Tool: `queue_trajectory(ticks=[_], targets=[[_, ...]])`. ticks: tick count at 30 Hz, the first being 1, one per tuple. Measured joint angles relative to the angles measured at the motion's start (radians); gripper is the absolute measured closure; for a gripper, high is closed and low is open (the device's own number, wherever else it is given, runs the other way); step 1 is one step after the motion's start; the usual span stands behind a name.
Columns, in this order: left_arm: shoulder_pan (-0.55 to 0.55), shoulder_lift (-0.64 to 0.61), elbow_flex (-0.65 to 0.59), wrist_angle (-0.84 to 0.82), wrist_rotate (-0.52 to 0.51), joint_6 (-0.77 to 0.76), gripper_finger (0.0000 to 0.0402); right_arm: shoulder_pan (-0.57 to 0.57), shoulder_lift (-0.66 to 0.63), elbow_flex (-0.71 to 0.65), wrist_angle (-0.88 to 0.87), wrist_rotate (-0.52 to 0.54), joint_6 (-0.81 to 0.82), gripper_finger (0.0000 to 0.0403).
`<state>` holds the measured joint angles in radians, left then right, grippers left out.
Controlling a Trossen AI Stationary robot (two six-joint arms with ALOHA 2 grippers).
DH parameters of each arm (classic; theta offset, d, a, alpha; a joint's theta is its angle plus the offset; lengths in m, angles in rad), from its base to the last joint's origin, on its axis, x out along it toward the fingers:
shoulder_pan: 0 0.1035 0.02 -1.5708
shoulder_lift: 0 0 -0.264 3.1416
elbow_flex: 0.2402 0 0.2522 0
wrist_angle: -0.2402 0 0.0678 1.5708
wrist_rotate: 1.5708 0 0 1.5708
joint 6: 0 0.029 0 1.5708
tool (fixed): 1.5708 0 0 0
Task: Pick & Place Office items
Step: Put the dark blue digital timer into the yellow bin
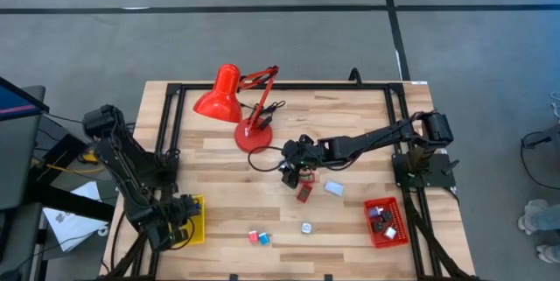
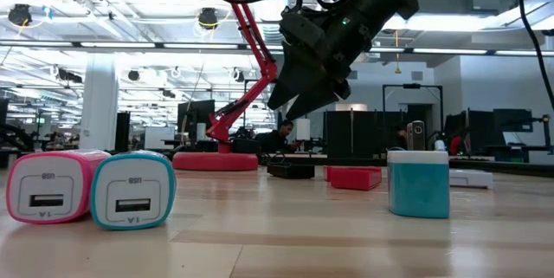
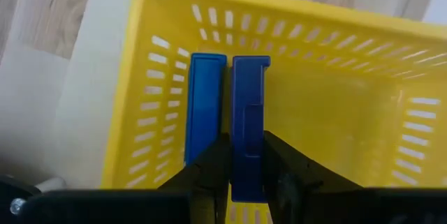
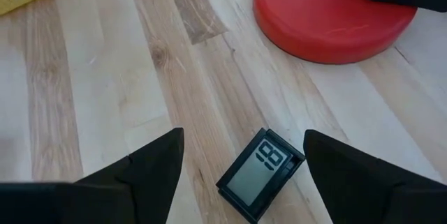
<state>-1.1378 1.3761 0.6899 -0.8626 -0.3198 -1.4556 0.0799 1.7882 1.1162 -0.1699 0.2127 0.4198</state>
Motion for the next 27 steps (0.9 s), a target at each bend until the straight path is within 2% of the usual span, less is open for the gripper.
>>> queue_trajectory(ticks=[15, 27], targets=[[0.000, 0.013, -0.001, 0.008, -0.003, -0.001, 0.0331, 0.001, 0.000, 0.000, -0.002, -0.002, 0.000, 0.0117], [0.000, 0.013, -0.002, 0.007, -0.002, -0.001, 0.0283, 0.001, 0.000, 0.000, -0.002, -0.003, 0.000, 0.0117]])
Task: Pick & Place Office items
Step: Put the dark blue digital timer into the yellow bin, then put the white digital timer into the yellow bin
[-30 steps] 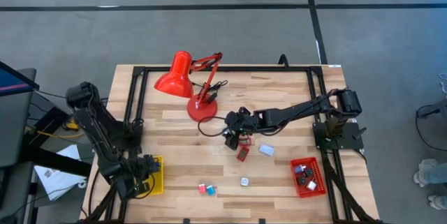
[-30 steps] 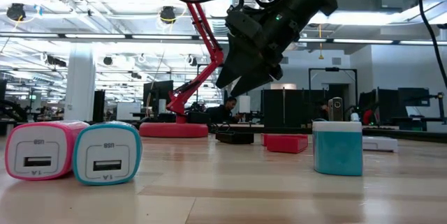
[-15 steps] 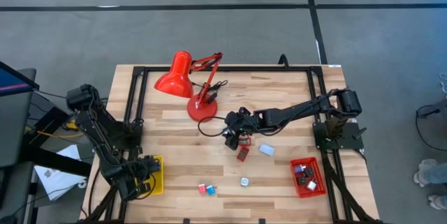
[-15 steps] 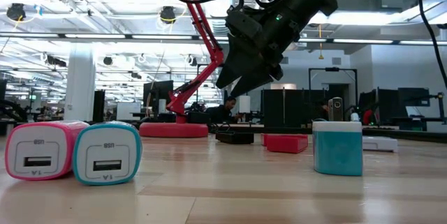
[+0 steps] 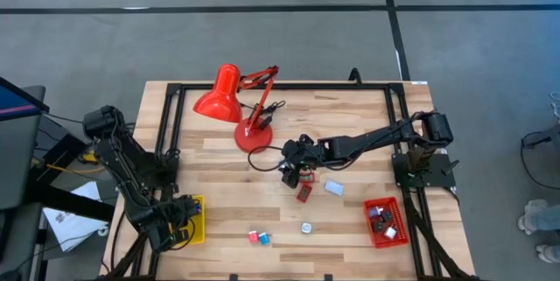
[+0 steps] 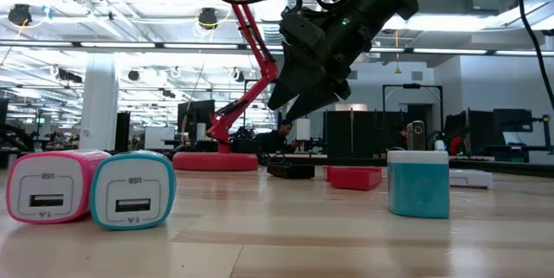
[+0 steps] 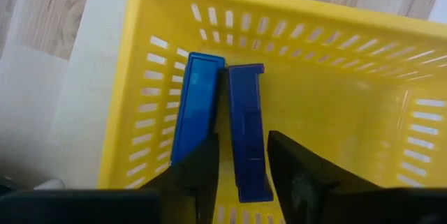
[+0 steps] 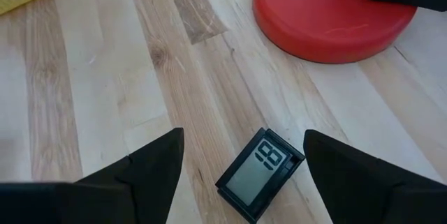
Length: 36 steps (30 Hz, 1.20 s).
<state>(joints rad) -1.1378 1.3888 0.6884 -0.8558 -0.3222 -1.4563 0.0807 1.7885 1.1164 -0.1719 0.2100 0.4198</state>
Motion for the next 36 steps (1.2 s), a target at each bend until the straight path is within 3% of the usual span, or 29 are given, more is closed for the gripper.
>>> queue_trajectory(ticks=[5, 11, 18, 25, 30, 33, 36], targets=[[0.000, -0.029, 0.000, -0.004, 0.021, 0.014, 0.0269, 0.000, -0.008, 0.000, -0.004, -0.005, 0.044, 0.0117], [0.000, -0.152, 0.000, -0.043, 0.014, 0.014, 0.0266, 0.000, -0.050, 0.002, -0.119, -0.093, 0.028, 0.0117], [0.023, -0.300, 0.000, -0.045, -0.253, 0.036, 0.0270, 0.000, -0.068, 0.001, -0.473, -0.150, 0.220, 0.0117], [0.185, -0.384, 0.000, -0.014, -0.518, 0.279, 0.0269, 0.003, -0.068, 0.001, -0.688, -0.161, 0.252, 0.0117], [0.326, -0.386, 0.000, 0.100, -0.535, 0.490, 0.0269, 0.056, -0.068, 0.001, -0.806, -0.146, 0.253, 0.0117], [0.392, -0.386, 0.000, 0.181, -0.534, 0.613, 0.0268, 0.129, -0.068, 0.001, -0.863, -0.035, 0.275, 0.0117], [0.440, -0.386, 0.000, 0.232, -0.510, 0.701, 0.0270, 0.215, -0.068, 0.000, -0.874, 0.000, 0.328, 0.0117]])
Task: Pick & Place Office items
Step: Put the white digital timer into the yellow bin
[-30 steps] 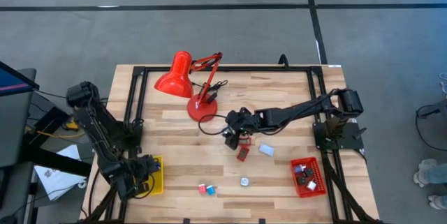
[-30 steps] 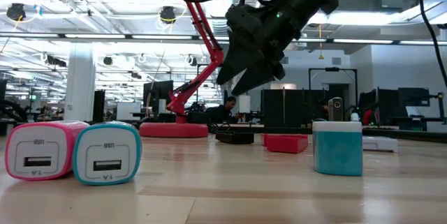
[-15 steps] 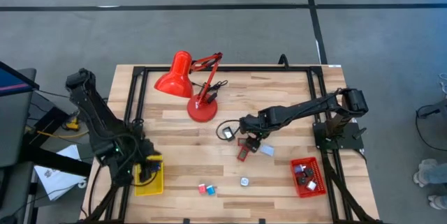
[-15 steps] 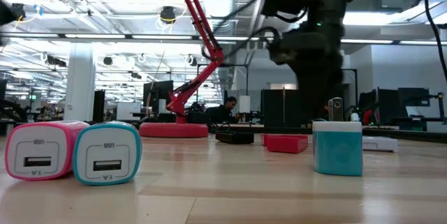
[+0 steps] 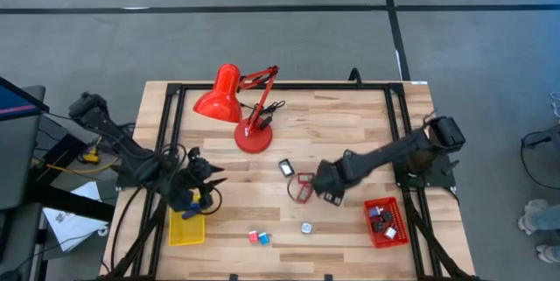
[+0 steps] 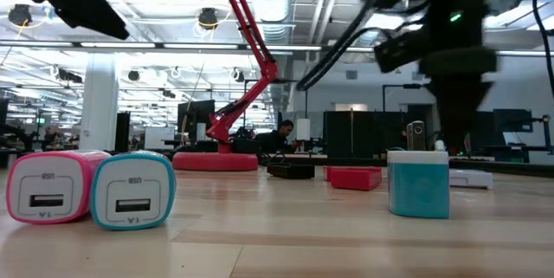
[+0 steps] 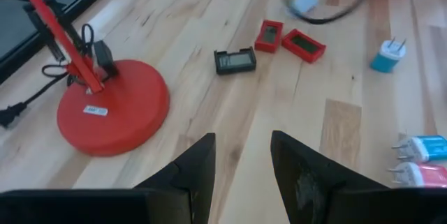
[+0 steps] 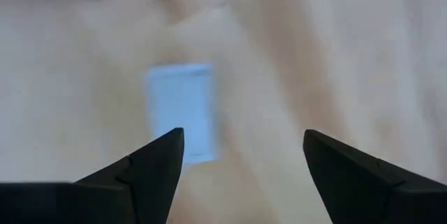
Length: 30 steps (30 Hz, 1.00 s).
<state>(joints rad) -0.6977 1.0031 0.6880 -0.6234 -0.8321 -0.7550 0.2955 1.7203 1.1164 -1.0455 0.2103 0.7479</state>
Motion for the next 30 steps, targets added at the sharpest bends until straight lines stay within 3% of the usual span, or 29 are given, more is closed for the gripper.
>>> queue_trajectory(ticks=[6, 14, 24, 27, 30], targets=[[0.072, 0.000, 0.000, 0.036, 0.055, 0.072, 0.0268, 0.083, -0.001, -0.068, 0.118, -0.067, 0.058, 0.0117], [0.094, 0.000, 0.000, 0.041, 0.070, 0.074, 0.0270, 0.030, -0.012, -0.199, 0.272, -0.114, 0.017, 0.0117], [0.094, 0.000, 0.000, 0.047, 0.069, 0.071, 0.0270, -0.003, -0.015, -0.244, 0.347, -0.142, 0.001, 0.0119], [0.094, 0.000, 0.000, 0.050, 0.069, 0.071, 0.0269, -0.002, -0.015, -0.248, 0.349, -0.143, 0.040, 0.0137], [0.094, 0.000, 0.000, 0.051, 0.069, 0.071, 0.0268, -0.003, -0.014, -0.248, 0.357, -0.162, 0.049, 0.0181]])
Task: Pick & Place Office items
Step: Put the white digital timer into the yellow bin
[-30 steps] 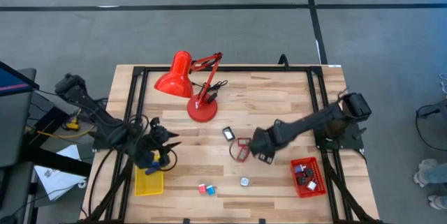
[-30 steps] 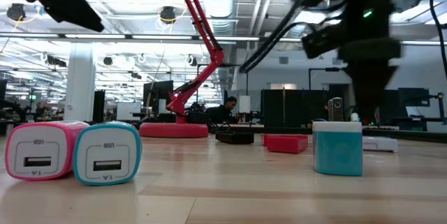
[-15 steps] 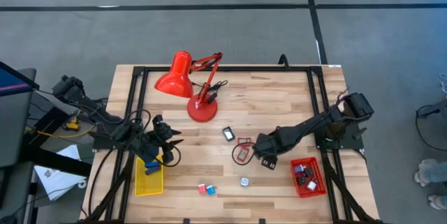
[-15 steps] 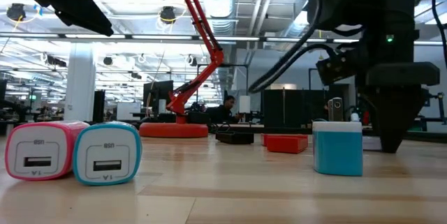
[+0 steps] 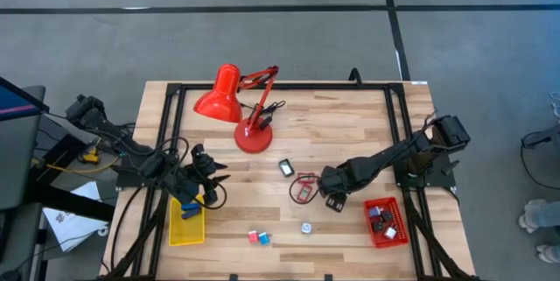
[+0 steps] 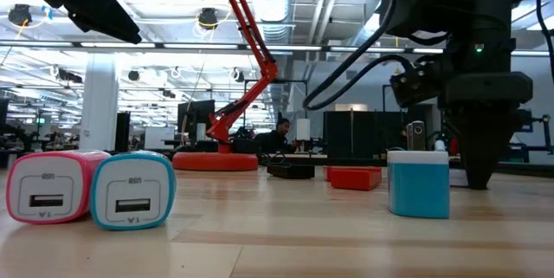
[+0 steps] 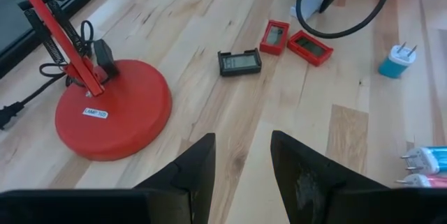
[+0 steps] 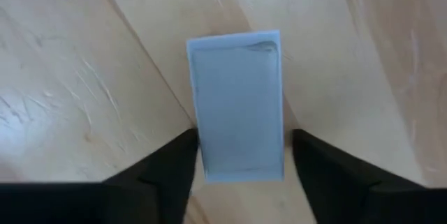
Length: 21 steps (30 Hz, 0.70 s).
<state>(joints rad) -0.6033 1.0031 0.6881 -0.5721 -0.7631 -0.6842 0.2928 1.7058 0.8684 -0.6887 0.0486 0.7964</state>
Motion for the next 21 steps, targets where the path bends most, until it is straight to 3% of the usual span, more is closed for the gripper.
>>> queue_trajectory(ticks=[4, 9, 15, 21], targets=[[0.000, 0.000, 0.000, 0.016, -0.002, 0.002, 0.0271, -0.001, 0.001, 0.004, 0.013, -0.010, 0.012, 0.0262], [-0.012, 0.028, -0.031, 0.153, -0.021, 0.277, 0.0274, -0.001, -0.003, 0.009, 0.014, -0.014, -0.009, 0.0261], [-0.011, 0.128, -0.108, 0.521, -0.013, 0.646, 0.0272, 0.000, -0.122, 0.002, 0.079, -0.030, 0.032, 0.0261], [0.025, 0.240, -0.119, 0.687, -0.010, 0.780, 0.0272, -0.014, -0.246, 0.007, 0.436, -0.030, 0.095, 0.0261]])
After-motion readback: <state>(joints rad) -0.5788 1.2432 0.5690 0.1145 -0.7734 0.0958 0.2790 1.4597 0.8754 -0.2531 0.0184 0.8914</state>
